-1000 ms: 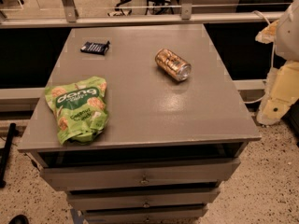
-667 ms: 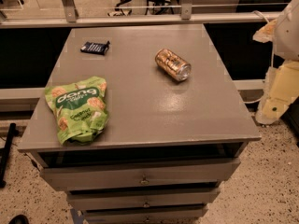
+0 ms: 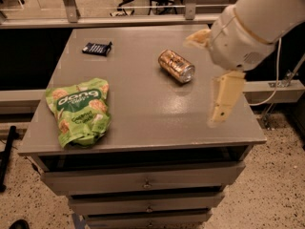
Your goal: Pick green rice chip bag
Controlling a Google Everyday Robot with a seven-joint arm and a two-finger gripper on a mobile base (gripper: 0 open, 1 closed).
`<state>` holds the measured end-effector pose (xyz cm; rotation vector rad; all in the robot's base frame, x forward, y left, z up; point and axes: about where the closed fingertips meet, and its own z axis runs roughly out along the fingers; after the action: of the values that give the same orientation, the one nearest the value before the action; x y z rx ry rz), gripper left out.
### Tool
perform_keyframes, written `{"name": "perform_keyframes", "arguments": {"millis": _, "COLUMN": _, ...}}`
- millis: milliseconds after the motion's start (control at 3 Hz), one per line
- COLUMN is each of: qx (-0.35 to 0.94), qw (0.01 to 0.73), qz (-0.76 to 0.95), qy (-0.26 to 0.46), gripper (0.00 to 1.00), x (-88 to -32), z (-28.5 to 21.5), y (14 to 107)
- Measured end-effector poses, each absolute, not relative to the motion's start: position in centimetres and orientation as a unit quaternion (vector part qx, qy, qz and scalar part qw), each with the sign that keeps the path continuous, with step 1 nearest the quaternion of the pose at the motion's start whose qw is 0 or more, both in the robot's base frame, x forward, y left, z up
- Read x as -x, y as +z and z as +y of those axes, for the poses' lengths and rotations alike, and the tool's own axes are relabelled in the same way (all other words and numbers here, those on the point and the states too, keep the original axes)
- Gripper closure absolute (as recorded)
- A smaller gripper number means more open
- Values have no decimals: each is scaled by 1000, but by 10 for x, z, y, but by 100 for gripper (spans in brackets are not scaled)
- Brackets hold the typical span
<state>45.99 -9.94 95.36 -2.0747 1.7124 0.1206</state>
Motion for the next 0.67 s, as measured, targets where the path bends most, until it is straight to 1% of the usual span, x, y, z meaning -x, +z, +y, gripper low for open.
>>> {"name": "perform_keyframes", "arguments": {"millis": 333, "qx": 824, "qw": 263, "qz": 494, "qy": 89, "gripper": 0, "x": -465, "z": -16, "y": 948}}
{"name": "perform_keyframes", "arguments": {"millis": 667, "qx": 854, "qw": 303, "qz": 397, "qy": 149, "gripper": 0, "x": -450, "z": 51, "y": 949}}
